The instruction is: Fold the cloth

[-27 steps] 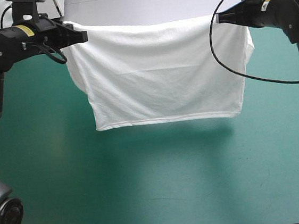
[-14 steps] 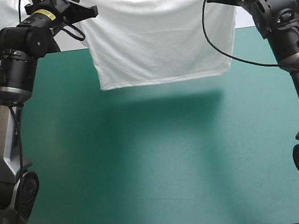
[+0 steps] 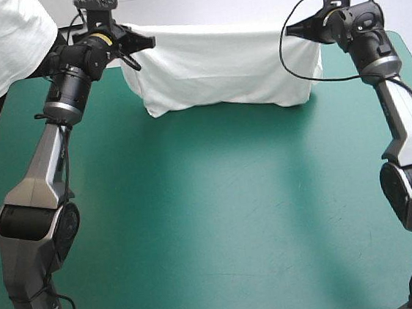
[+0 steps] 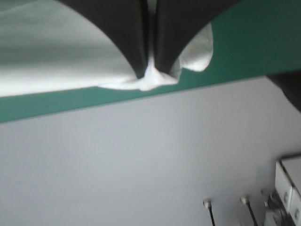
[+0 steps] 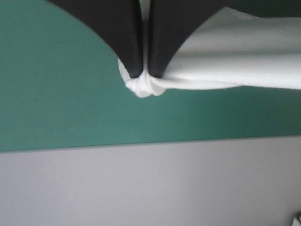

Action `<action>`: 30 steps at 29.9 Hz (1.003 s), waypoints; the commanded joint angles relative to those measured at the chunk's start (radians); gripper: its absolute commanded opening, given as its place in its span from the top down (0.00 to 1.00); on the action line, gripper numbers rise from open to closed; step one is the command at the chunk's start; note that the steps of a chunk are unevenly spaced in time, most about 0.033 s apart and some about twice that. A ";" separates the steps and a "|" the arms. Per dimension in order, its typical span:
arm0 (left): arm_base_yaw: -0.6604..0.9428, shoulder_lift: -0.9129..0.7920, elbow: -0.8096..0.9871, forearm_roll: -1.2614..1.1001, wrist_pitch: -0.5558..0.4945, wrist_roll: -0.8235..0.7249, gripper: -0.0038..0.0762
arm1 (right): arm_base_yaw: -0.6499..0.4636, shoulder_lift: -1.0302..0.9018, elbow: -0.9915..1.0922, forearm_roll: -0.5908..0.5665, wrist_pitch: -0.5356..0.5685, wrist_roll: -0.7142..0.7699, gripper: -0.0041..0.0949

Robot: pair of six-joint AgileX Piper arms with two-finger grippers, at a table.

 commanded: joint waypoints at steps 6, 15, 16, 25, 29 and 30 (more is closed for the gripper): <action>-0.025 -0.065 0.171 0.018 -0.007 -0.046 0.96 | -0.025 -0.049 0.218 0.163 0.004 -0.133 0.98; -0.043 -0.356 0.708 -0.045 -0.116 -0.062 0.96 | 0.024 -0.295 0.654 0.152 -0.086 -0.171 0.98; -0.048 -0.390 0.759 -0.041 -0.116 -0.063 0.96 | 0.025 -0.323 0.683 0.152 -0.086 -0.171 0.98; -0.136 -0.596 1.104 -0.064 -0.108 -0.063 0.96 | 0.025 -0.538 0.987 0.194 -0.069 -0.167 0.98; -0.151 -0.650 1.215 -0.113 -0.105 -0.079 0.96 | 0.025 -0.619 1.098 0.199 -0.041 -0.167 0.98; -0.153 -0.665 1.235 -0.124 -0.103 -0.084 0.96 | 0.025 -0.638 1.125 0.201 -0.034 -0.163 0.98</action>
